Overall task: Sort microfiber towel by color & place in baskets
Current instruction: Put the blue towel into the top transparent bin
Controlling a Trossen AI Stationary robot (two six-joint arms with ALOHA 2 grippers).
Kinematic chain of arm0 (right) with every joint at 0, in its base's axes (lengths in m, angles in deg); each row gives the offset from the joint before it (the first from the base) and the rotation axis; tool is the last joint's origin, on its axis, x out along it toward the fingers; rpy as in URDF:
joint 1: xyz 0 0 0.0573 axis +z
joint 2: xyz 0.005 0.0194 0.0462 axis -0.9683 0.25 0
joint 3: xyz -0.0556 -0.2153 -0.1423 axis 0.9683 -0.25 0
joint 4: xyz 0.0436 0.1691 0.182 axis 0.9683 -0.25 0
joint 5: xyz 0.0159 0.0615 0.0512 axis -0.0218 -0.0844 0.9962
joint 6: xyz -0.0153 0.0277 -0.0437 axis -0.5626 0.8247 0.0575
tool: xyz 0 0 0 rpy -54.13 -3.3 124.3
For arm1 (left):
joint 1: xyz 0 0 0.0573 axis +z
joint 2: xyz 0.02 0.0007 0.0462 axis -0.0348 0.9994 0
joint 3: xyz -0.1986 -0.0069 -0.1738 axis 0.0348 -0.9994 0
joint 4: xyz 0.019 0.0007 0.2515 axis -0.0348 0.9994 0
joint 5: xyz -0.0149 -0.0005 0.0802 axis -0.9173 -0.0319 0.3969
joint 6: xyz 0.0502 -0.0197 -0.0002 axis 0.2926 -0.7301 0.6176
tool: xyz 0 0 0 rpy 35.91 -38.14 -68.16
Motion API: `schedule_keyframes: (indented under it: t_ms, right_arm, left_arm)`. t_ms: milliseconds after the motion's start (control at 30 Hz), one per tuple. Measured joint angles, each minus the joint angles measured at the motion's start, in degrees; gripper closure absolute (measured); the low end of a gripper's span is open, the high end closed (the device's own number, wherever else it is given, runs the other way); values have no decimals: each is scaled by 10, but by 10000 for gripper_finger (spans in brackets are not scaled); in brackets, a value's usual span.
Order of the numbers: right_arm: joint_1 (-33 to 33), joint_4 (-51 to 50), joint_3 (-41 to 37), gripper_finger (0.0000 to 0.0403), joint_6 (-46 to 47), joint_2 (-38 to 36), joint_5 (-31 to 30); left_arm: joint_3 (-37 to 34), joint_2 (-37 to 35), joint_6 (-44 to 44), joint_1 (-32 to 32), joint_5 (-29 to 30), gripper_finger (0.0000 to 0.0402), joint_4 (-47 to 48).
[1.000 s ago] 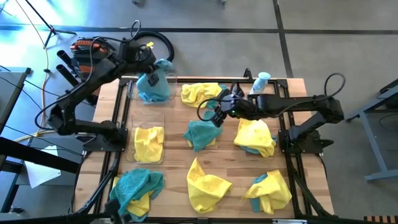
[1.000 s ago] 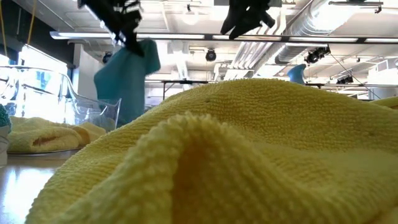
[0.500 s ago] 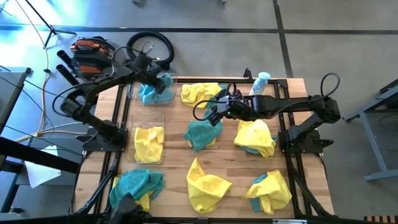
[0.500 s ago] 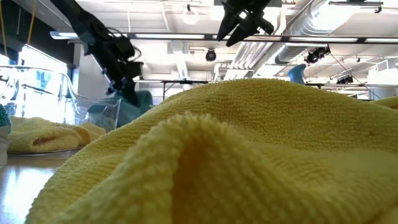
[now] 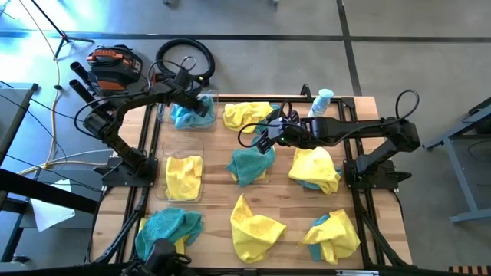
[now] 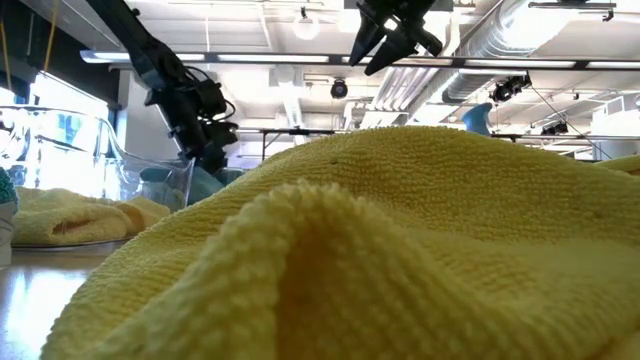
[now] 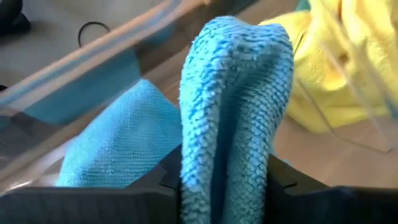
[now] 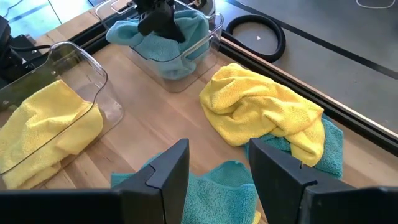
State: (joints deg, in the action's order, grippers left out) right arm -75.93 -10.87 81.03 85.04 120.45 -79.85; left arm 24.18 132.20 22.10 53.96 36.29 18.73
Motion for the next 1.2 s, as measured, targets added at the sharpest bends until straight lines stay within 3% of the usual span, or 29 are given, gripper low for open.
schedule_keyframes:
  t_ms: [167,433,567,733,967,1200]
  right_arm:
    - [0,0,0,240,-13,0,-1]
    - [0,0,0,240,-43,0,0]
    - [0,0,0,240,-63,0,0]
    - [0,0,0,240,-72,0,0]
    - [0,-1,0,240,-79,0,1]
    - [0,-1,0,240,-79,0,1]
  left_arm:
    - [52,-11,-3,13,1,266,52]
    - [130,-49,7,21,26,261,183]
    - [141,-71,0,14,71,261,245]
    - [141,-85,-55,-1,70,261,295]
    - [76,-60,-113,-19,70,261,242]
    - [0,-5,-175,-15,73,261,120]
